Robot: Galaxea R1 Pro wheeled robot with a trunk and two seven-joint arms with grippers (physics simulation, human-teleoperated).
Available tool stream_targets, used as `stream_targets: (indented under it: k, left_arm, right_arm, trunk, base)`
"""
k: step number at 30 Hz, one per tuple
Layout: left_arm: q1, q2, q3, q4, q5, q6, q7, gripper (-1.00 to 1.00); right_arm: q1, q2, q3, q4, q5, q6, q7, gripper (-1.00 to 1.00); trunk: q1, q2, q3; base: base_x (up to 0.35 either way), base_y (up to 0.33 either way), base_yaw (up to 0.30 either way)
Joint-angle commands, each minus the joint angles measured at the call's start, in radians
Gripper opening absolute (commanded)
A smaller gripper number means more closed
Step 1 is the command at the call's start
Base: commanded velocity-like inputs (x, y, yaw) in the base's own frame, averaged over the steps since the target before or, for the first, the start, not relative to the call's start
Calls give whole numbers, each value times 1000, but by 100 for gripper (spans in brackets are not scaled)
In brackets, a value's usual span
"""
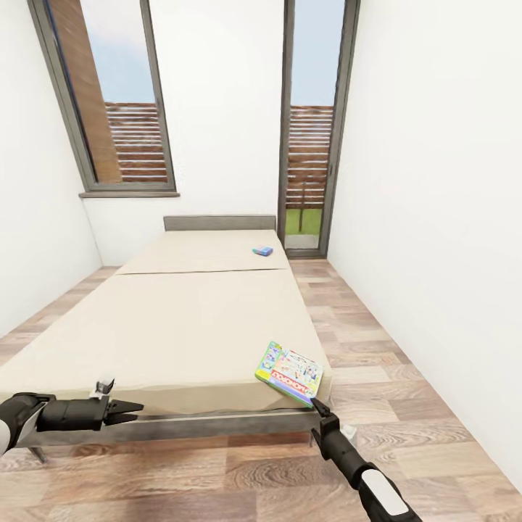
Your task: Put all the toys in the child's room - the three board games (two on the bed and one on the table), the two jigsaw puzzles on the table, and the tennis ball on the table - inside the toy box on the table in the child's room.
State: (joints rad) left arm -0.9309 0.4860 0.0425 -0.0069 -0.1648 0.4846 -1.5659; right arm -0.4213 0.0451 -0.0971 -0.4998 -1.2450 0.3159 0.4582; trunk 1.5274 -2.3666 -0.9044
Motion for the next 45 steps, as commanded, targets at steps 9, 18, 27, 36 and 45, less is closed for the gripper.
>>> stream_targets:
  k: [9, 18, 27, 36, 45]
  left_arm:
    - [0, 0, 5, -1, -9, 11, -5, 100]
    - [0, 0, 5, -1, -8, 11, -5, 100]
    - [0, 0, 5, -1, -8, 11, -5, 100]
    - [0, 0, 5, 0, -7, 11, -5, 100]
    - [0, -1, 6, 0, -7, 11, -5, 100]
  right_arm:
    - [-1, 1, -6, 0, -7, 9, 0, 100]
    - [-1, 2, -7, 0, -7, 9, 0, 100]
    - [-1, 2, -7, 0, -7, 9, 0, 100]
    - [-1, 4, -7, 0, -7, 9, 0, 100]
    - [-1, 5, -7, 0, -7, 9, 1, 100]
  trunk:
    - [0, 0, -1]
    - [0, 0, -1]
    - [0, 0, -1]
    - [0, 0, -1]
    - [-8, 14, 5]
  base:
    - [0, 48, 0]
    - [0, 5, 0]
    - [22, 11, 0]
    - [60, 29, 0]
    - [5, 2, 0]
